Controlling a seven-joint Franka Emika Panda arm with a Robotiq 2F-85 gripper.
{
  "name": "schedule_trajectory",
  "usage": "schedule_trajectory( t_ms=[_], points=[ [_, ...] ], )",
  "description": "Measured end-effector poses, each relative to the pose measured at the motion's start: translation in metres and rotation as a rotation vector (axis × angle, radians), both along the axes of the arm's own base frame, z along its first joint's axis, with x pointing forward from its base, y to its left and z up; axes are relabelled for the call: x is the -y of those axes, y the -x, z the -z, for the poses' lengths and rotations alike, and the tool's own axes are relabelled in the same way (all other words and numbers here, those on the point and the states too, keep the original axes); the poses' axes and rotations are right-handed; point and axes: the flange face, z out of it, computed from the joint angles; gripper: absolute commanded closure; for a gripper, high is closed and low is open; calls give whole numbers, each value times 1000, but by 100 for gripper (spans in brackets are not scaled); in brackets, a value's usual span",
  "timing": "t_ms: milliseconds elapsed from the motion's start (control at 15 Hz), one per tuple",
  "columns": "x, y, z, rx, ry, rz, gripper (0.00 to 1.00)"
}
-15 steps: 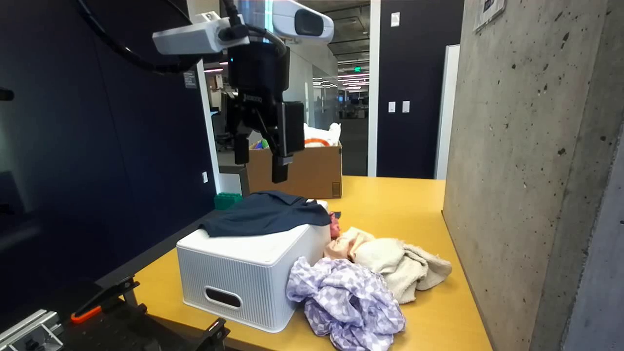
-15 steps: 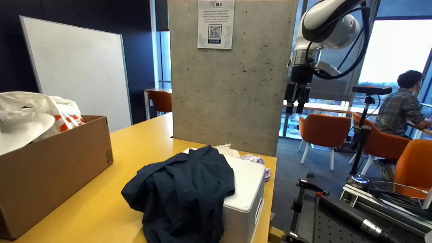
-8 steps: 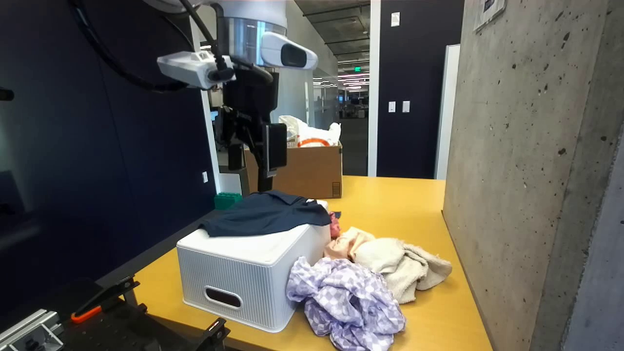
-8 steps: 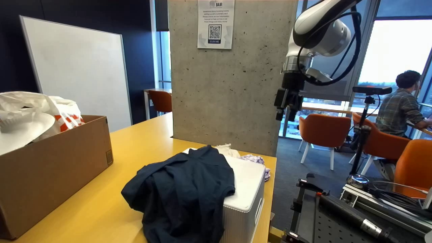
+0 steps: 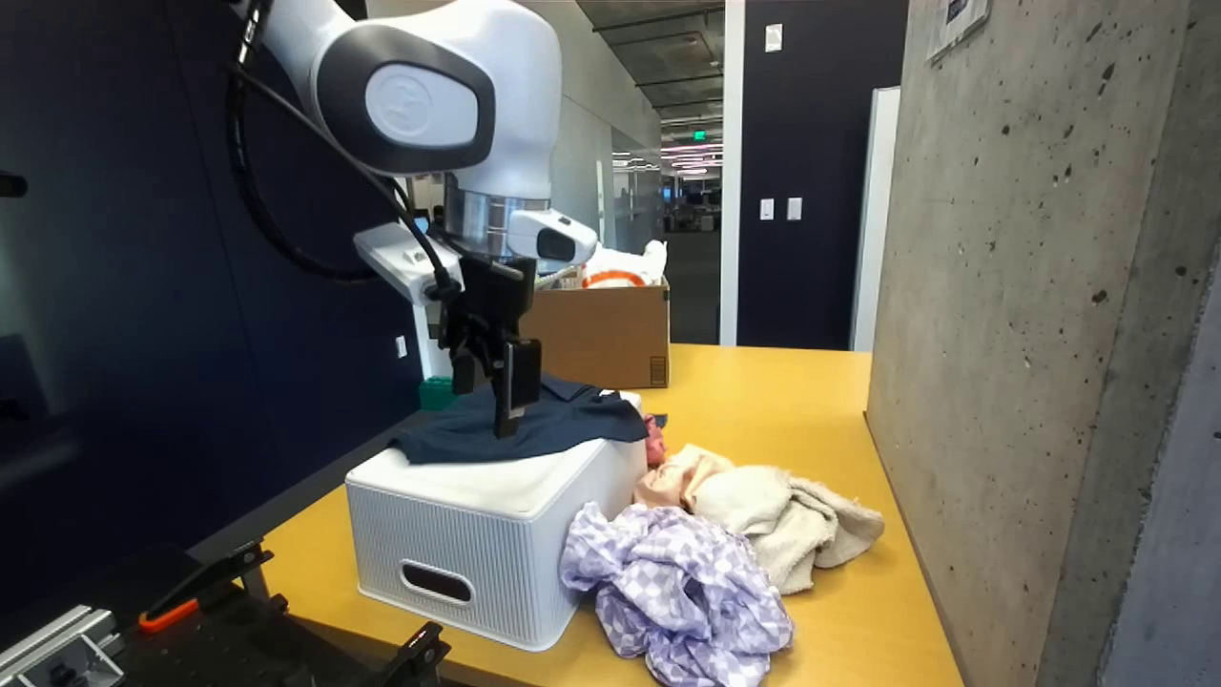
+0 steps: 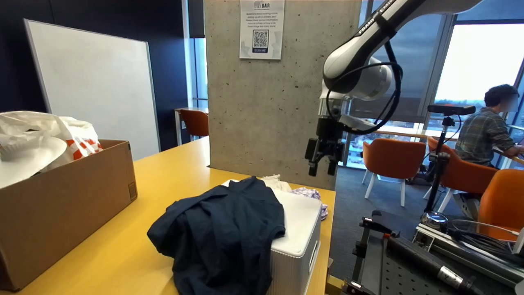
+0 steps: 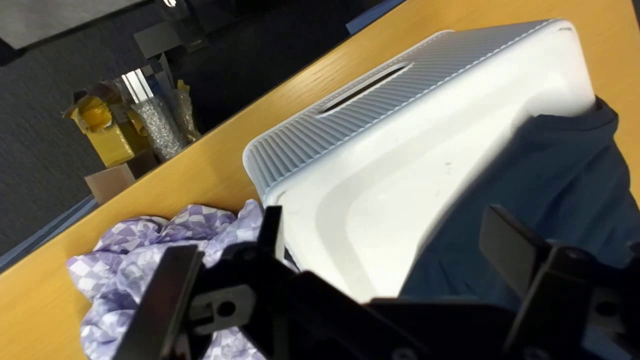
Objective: Straighten the t-shirt over the basket
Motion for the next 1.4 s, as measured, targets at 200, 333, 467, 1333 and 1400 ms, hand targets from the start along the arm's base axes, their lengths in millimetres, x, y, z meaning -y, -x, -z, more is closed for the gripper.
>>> schedule_trajectory(
  t_ms=[200, 333, 467, 1333, 1400],
  points=[
    [-32, -26, 21, -18, 6, -11, 0],
    [-54, -44, 31, -26, 5, -21, 0],
    [-73, -60, 42, -35, 3, -29, 0],
    [-97, -105, 103, -80, 17, -35, 42],
    [-96, -107, 103, -83, 24, -35, 49]
  ],
)
